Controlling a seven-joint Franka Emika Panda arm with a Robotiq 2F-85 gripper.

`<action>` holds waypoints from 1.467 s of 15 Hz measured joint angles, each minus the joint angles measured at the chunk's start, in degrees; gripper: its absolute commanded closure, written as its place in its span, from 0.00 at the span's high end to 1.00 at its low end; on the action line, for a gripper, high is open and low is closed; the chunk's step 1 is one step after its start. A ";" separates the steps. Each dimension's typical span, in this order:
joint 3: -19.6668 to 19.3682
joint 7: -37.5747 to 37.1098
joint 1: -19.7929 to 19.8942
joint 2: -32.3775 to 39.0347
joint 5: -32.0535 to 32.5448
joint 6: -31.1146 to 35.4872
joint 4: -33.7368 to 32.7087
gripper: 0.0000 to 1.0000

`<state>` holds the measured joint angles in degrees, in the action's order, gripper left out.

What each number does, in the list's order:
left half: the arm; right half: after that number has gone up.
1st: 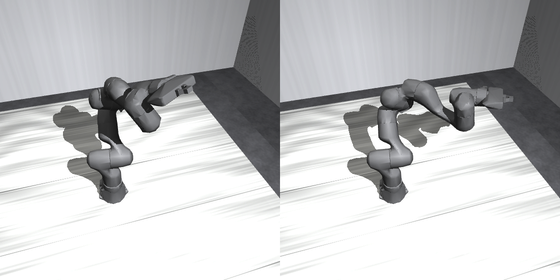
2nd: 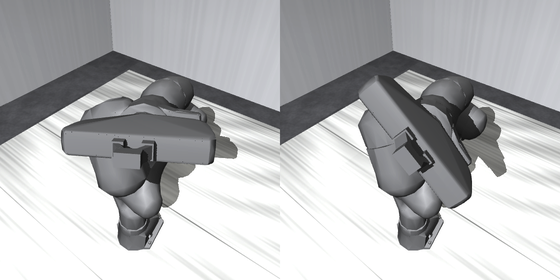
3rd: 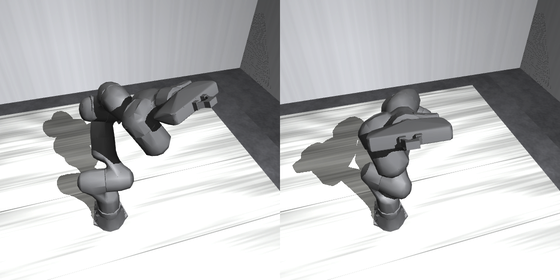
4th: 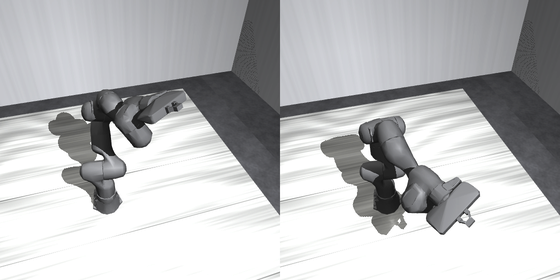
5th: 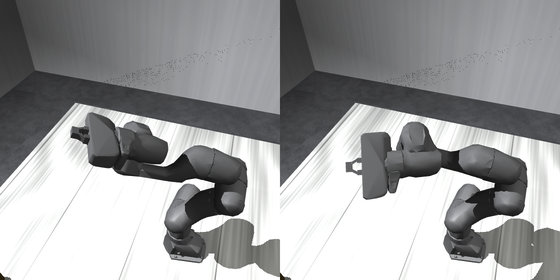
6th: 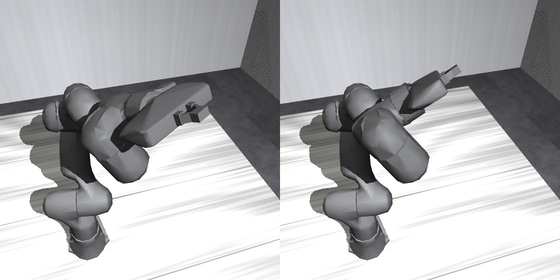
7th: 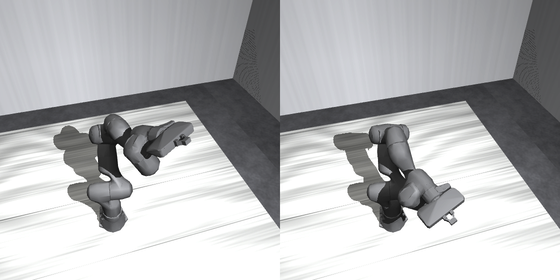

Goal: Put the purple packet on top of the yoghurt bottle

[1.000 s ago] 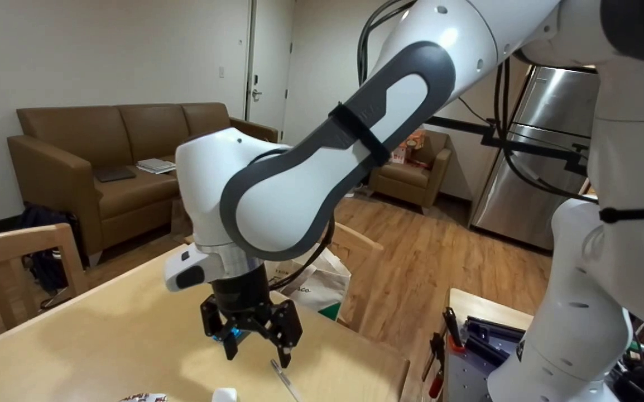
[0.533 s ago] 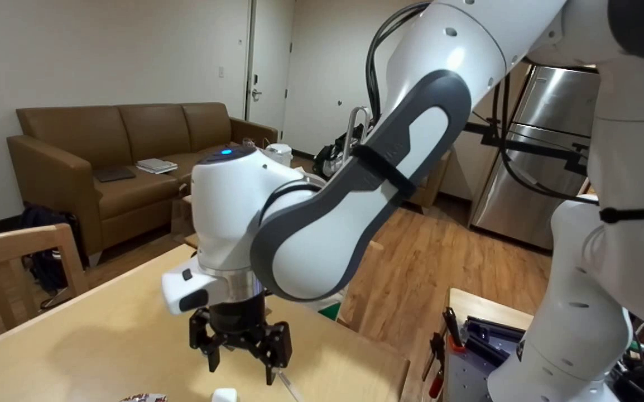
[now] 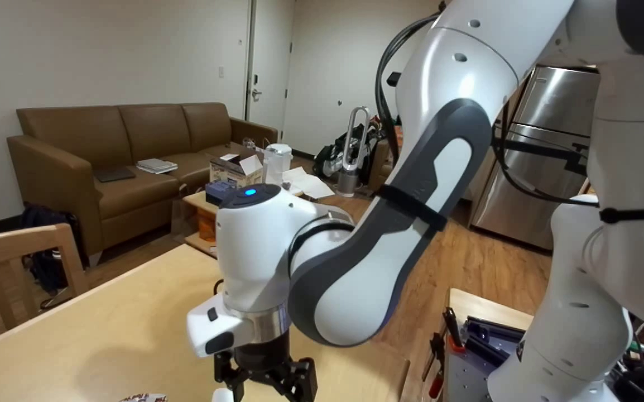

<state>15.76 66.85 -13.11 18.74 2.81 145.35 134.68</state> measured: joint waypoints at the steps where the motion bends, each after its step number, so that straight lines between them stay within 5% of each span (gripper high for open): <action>1: 0.11 -0.71 -0.04 0.46 0.06 2.57 1.01 1.00; 7: -0.26 -6.16 -0.34 6.32 4.44 15.73 4.04 1.00; 21: -3.13 -12.29 -1.11 13.37 15.64 23.51 1.92 1.00; 22: -3.13 -12.79 -1.17 13.93 15.64 24.40 1.52 0.75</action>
<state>12.63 54.06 -14.28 32.67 18.46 169.75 136.20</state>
